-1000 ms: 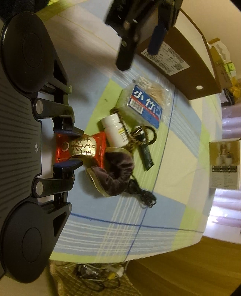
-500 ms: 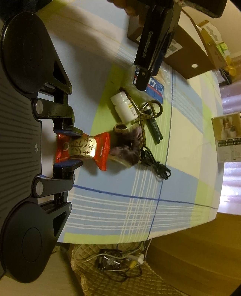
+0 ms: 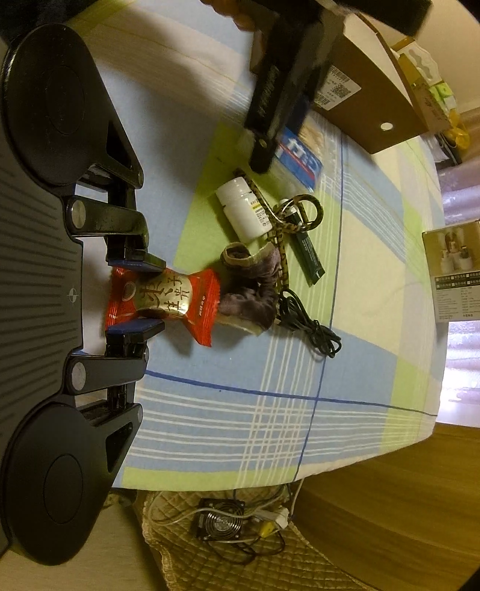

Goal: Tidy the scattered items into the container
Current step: 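Grasp the blue floss pick box with left tool while right tool grasps red candy packet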

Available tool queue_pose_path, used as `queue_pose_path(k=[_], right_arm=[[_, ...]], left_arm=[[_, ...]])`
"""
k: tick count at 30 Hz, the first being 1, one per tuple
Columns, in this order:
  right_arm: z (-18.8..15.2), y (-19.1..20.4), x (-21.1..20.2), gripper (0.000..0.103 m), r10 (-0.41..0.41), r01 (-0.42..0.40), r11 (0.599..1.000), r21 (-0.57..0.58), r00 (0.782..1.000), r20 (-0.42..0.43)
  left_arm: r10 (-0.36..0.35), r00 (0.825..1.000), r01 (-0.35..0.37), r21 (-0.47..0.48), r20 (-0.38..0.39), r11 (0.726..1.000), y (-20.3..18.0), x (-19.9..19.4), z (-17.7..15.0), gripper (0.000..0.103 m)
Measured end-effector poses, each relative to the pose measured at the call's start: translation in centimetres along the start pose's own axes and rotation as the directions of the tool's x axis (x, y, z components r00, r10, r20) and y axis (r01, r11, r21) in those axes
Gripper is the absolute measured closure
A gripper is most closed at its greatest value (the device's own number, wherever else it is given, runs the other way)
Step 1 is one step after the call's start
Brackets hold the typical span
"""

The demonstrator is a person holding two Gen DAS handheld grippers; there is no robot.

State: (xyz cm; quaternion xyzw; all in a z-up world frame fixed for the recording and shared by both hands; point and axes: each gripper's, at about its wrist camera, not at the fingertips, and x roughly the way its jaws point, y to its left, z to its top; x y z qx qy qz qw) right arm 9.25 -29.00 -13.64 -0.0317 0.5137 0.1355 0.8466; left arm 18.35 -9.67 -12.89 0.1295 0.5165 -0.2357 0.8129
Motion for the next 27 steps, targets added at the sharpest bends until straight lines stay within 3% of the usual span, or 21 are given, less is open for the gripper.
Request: queue_pose_path(k=[7,9,11,13,21,23,27], right_arm=[[-0.1,0.0,-0.1,0.078,0.001,-0.001,1.000,-0.016,1.000,-0.009],[0.0,0.1,-0.1,0.074,-0.005,0.005,1.000,-0.021,1.000,-0.011],[0.1,0.2,-0.1,0.049,-0.012,0.012,1.000,-0.018,1.000,-0.001],[0.2,0.3,-0.1,0.045,-0.012,0.012,1.000,-0.011,1.000,0.016],[0.6,0.7,1.2,0.048,-0.052,0.052,0.999,0.003,0.999,0.006],[0.3,0.6,1.1,0.072,-0.048,0.048,0.999,0.010,0.999,0.005],[-0.2,0.7,0.6,0.078,-0.030,0.030,0.999,0.017,0.999,-0.021]], left_arm=[[-0.005,0.998,0.007,0.026,-0.058,1.000,0.3,-2.7,-4.8,0.048],[-0.004,0.998,0.006,0.023,-0.069,1.000,0.5,-3.2,-5.7,0.048],[-0.001,0.998,0.002,0.009,-0.065,1.000,0.7,-3.4,-6.0,0.048],[0.005,0.998,-0.005,-0.001,-0.059,1.000,0.7,-3.3,-5.9,0.048],[0.034,0.999,-0.035,-0.011,-0.036,0.999,0.7,-1.9,-5.2,0.048],[0.036,0.999,-0.036,-0.011,-0.033,0.999,0.7,-2.1,-5.5,0.048],[0.028,0.999,-0.029,-0.011,-0.039,1.000,0.9,-2.7,-6.6,0.048]])
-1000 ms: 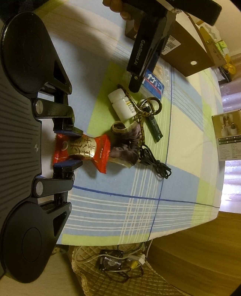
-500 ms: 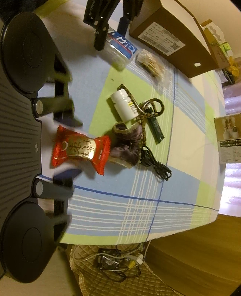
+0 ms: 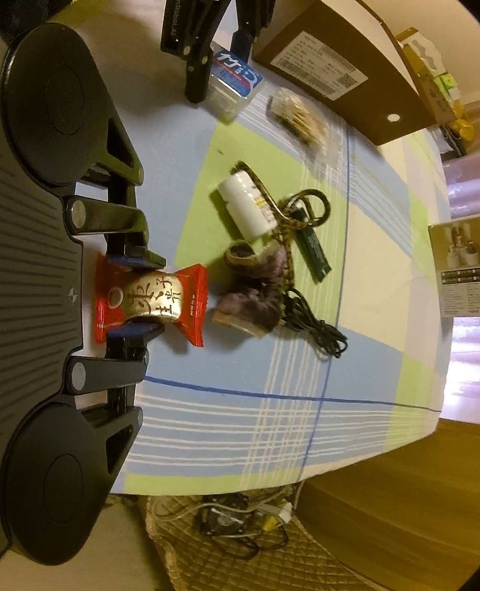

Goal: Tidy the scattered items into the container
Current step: 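Grasp the blue floss pick box with left tool while right tool grasps red candy packet, then carry the blue box and red candy packet over the brown box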

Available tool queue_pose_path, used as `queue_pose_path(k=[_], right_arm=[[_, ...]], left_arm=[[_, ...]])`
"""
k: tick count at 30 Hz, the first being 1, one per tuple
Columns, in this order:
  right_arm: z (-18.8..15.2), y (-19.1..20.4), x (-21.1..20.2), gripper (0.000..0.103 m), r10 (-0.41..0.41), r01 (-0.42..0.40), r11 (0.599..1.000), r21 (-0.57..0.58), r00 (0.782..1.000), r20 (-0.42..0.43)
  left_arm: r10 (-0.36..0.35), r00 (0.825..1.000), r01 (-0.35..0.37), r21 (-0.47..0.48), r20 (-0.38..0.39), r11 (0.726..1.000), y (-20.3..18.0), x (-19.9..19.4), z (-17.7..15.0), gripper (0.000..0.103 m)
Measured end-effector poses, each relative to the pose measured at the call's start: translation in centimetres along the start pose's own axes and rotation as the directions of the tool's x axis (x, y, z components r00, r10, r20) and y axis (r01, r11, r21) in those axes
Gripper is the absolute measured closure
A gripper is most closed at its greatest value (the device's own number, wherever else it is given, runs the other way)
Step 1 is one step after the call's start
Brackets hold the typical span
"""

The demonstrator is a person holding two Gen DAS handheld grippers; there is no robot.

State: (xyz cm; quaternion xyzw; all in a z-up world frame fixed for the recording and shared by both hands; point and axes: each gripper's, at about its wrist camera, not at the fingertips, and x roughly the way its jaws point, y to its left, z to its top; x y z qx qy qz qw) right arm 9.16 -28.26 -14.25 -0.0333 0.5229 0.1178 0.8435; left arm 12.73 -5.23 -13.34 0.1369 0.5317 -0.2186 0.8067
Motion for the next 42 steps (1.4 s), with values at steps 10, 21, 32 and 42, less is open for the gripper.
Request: queue_pose_path(k=[10,21,32,42], right_arm=[[-0.7,2.0,-2.4,0.079,0.077,-0.077,0.997,-0.011,0.997,-0.030],[1.8,8.0,-4.9,0.079,0.184,-0.179,0.978,-0.111,0.982,0.043],[4.2,14.1,-5.2,0.079,0.276,-0.260,0.941,-0.217,0.960,0.046],[7.4,20.4,-5.6,0.079,0.379,-0.340,0.888,-0.310,0.923,0.074]], left_arm=[[-0.010,1.000,0.010,-0.040,0.005,0.999,1.1,-3.4,-2.7,0.049],[0.012,0.994,-0.001,-0.102,0.107,0.995,4.1,-9.4,-4.6,0.049],[0.072,0.986,-0.044,-0.187,0.150,0.981,8.9,-13.4,-7.2,0.049],[0.126,0.969,-0.076,-0.228,0.213,0.971,14.1,-18.1,-8.5,0.049]])
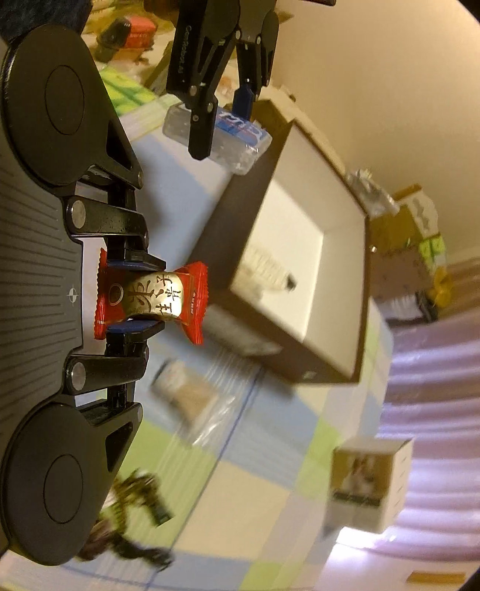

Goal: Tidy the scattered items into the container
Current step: 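Carry the blue box and red candy packet over the brown box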

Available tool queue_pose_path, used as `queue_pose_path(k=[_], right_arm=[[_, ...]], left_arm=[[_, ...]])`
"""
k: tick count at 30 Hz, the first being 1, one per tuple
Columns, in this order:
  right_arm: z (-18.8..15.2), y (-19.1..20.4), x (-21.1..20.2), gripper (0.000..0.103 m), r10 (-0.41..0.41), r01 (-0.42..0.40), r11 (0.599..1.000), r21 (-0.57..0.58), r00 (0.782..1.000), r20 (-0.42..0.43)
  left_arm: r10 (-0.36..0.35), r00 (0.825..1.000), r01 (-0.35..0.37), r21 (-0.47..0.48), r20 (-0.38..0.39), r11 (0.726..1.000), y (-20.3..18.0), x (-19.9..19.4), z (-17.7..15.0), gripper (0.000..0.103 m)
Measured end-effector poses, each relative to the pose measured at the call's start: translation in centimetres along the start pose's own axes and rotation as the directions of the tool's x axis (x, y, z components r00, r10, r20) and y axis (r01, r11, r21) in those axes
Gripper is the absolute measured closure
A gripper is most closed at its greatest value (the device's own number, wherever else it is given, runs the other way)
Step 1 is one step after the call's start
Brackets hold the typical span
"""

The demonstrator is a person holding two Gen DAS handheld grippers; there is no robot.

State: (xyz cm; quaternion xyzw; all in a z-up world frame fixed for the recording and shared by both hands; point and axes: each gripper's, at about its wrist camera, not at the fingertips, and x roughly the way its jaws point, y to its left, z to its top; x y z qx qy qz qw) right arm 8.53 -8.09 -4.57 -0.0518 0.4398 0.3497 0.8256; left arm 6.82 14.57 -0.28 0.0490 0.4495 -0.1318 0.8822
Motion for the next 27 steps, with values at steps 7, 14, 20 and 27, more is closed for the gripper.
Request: queue_pose_path(k=[7,14,20,27], right_arm=[[4.4,2.5,1.7,0.079,0.051,-0.049,0.998,-0.031,0.997,0.063],[8.3,3.9,4.3,0.079,0.035,-0.033,0.999,-0.028,0.995,0.095],[10.2,3.5,7.0,0.079,-0.076,0.076,0.997,-0.005,0.996,0.049],[10.7,2.8,10.8,0.079,-0.191,0.194,0.976,0.099,0.981,-0.038]], left_arm=[[0.023,0.997,-0.022,-0.006,0.080,1.000,4.3,-2.1,2.4,0.049],[0.053,0.990,-0.055,0.005,0.130,0.998,7.9,-2.1,5.0,0.049],[0.060,0.989,-0.062,0.010,0.133,0.998,10.5,0.0,7.1,0.049],[0.048,0.995,-0.047,-0.014,0.083,0.999,13.1,3.8,8.4,0.049]])
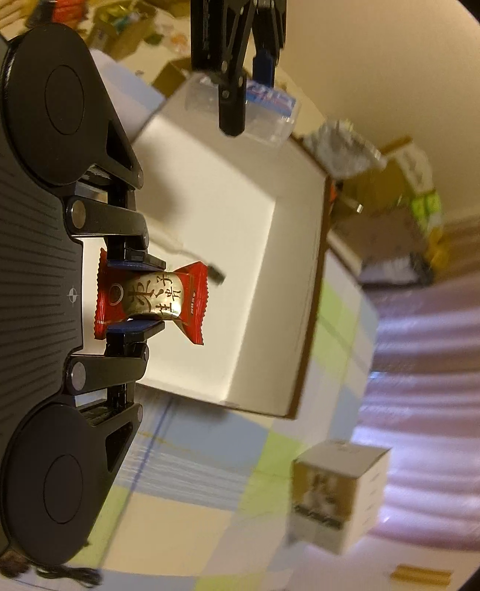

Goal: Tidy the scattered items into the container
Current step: 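Carry the blue box and red candy packet over the brown box, then release the red candy packet and blue box into the box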

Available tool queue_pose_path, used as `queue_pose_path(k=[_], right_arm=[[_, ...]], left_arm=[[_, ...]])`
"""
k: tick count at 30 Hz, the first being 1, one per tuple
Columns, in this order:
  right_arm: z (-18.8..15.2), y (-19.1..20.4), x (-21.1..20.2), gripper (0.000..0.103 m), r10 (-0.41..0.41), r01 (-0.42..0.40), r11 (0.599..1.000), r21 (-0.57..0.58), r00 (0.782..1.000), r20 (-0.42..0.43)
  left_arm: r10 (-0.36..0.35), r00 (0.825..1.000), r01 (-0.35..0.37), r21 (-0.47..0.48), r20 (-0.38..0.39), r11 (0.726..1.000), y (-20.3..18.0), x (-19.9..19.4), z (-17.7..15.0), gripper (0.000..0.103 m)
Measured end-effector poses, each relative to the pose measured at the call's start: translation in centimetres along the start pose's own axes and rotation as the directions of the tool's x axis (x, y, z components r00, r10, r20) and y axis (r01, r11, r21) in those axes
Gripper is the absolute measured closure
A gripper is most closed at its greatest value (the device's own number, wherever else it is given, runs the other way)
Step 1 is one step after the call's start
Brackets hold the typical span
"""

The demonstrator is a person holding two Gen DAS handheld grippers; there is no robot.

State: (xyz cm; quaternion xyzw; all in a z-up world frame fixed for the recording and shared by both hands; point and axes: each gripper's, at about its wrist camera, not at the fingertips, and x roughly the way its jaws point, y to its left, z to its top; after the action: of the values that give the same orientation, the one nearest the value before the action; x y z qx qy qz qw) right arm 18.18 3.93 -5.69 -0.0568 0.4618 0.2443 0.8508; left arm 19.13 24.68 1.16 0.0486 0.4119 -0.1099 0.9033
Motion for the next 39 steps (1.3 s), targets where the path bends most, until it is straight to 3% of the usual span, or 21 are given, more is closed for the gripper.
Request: queue_pose_path(k=[5,13,17,25,27,29,32,39], right_arm=[[0.2,0.3,3.0,0.079,-0.056,0.058,0.998,0.021,0.996,-0.066],[0.1,1.6,6.5,0.079,-0.192,0.177,0.978,-0.115,0.971,-0.142],[0.0,2.4,7.4,0.079,-0.212,0.184,0.967,-0.175,0.964,-0.162],[-0.3,2.3,9.4,0.079,-0.193,0.152,0.971,-0.186,0.955,-0.224],[-0.2,2.2,9.3,0.075,-0.180,0.140,0.973,-0.185,0.960,-0.217],[-0.2,2.4,9.1,0.062,-0.156,0.115,0.975,-0.190,0.965,-0.213],[-0.3,2.9,8.9,0.049,-0.137,0.096,0.975,-0.199,0.970,-0.201],[-0.2,3.0,8.5,0.044,-0.112,0.073,0.978,-0.196,0.974,-0.196]], left_arm=[[-0.010,0.998,0.010,-0.005,-0.062,1.000,1.0,3.0,0.2,0.049],[-0.037,0.989,0.037,-0.007,-0.143,0.999,1.8,6.5,-0.1,0.049],[-0.048,0.981,0.047,-0.010,-0.188,0.999,1.9,7.8,-0.4,0.049],[-0.064,0.968,0.062,-0.015,-0.243,0.998,1.9,9.6,-1.1,0.049],[-0.068,0.964,0.066,-0.019,-0.257,0.998,2.0,9.9,-1.2,0.048],[-0.069,0.961,0.066,-0.022,-0.268,0.998,2.0,10.2,-1.3,0.048],[-0.068,0.956,0.065,-0.020,-0.284,0.998,1.9,10.6,-1.4,0.048],[-0.073,0.942,0.067,-0.032,-0.327,0.997,1.7,11.5,-1.9,0.048]])
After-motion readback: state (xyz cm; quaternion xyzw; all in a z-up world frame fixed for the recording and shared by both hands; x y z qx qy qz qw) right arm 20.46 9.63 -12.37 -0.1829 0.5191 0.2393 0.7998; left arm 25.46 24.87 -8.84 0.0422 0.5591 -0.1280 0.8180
